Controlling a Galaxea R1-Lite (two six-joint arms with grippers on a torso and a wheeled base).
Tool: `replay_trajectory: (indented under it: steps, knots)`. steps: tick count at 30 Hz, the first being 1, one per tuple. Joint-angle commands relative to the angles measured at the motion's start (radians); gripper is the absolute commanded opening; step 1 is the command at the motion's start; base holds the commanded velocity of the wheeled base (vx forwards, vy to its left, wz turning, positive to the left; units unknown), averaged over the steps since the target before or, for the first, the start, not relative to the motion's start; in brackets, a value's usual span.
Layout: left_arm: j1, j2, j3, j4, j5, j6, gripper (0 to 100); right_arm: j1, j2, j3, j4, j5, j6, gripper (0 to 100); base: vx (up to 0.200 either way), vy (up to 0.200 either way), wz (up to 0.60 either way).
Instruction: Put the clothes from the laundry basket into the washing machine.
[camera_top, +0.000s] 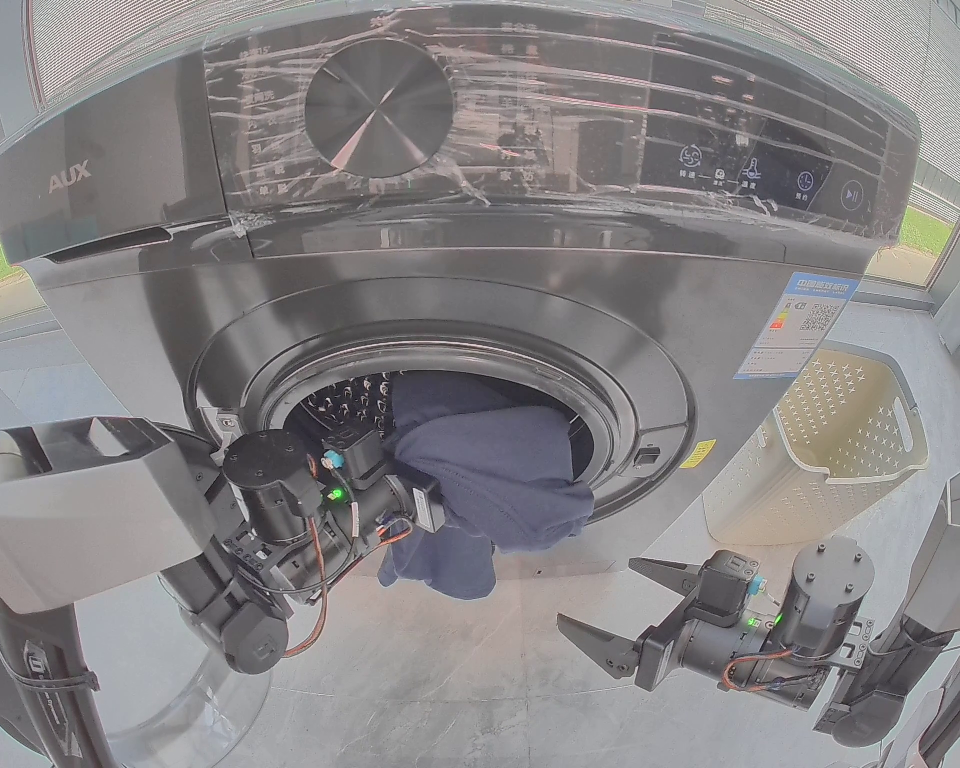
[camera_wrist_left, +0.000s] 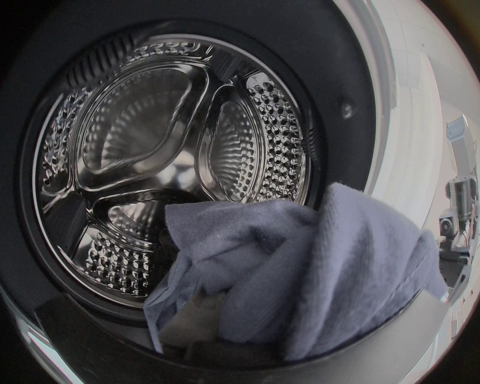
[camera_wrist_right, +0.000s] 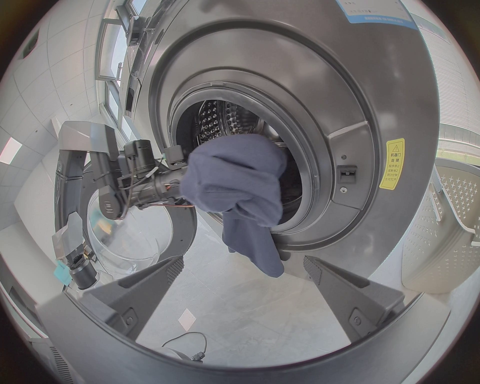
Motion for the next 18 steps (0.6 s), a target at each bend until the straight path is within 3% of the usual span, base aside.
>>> replay_trajectory:
  steps: [1,8,13,18]
  knots:
    - [-0.005,0.091,-0.075,0.0,0.004,-0.038,0,0.012,0.0,-0.001,-0.001,0.0,0.001,100,0.0,0.0,0.0]
    - [-0.01,0.191,-0.22,0.009,0.012,-0.047,0,0.012,0.001,-0.004,-0.001,0.0,0.001,100,0.0,0.0,0.0]
    - [0.045,0.301,-0.436,0.045,0.058,-0.047,0,0.015,0.006,-0.007,-0.001,0.001,0.001,100,0.0,0.0,0.0]
    - [0.077,0.332,-0.562,0.14,0.061,-0.047,0,0.015,0.006,-0.008,-0.001,0.001,-0.001,100,0.0,0.0,0.0]
